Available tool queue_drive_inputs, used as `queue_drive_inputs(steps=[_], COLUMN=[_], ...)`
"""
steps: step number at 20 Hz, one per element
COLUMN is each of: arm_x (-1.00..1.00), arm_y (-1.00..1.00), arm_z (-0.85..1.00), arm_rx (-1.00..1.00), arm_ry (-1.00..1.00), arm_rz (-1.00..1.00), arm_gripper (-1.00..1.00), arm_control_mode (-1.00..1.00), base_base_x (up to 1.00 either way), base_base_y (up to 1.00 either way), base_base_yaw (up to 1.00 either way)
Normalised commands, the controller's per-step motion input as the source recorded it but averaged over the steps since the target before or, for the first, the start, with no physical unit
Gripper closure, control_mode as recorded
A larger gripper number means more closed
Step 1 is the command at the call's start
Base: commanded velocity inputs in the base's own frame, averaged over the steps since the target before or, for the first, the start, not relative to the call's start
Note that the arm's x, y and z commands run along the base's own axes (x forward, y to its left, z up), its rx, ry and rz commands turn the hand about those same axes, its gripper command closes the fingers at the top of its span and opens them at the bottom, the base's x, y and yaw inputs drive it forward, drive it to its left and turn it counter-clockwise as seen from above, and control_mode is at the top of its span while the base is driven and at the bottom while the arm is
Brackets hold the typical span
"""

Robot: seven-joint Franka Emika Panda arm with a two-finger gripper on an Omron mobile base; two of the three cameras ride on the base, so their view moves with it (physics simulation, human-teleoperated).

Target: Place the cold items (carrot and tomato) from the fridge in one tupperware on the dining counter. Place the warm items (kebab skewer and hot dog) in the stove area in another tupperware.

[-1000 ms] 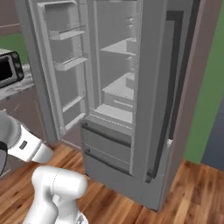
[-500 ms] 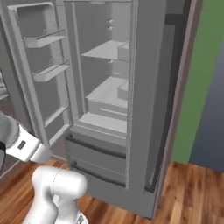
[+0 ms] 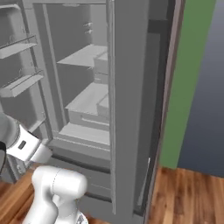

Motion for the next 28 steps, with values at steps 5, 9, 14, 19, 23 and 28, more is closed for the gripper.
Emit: queue_drive_inputs(steps=[5,9,14,19,23,28], arm_x=[0.00,0.00,0.00,0.00,0.00,0.50], arm_y=[0.00,0.00,0.00,0.00,0.00,0.04], arm_z=[0.00,0.00,0.00,0.00,0.00,0.36], arm_rx=[0.00,0.00,0.00,0.00,0.00,-0.02], arm_ry=[0.00,0.00,0.00,0.00,0.00,0.02], arm_rz=[0.00,0.00,0.00,0.00,0.00,0.07], arm_gripper=[-1.00,-1.00,-1.00,-1.00,-1.00,-1.00], arm_control_mode=[1.00,1.00,1.00,1.00,1.00,-1.00], base_base_x=[0.58,0.49,0.53,0.66,0.80,0.34], base_base_y=[0.23,0.36,0.34,0.10,0.01,0.02], base_base_yaw=[-0.24,-0.27,-0.25,-0.08,0.00,0.02])
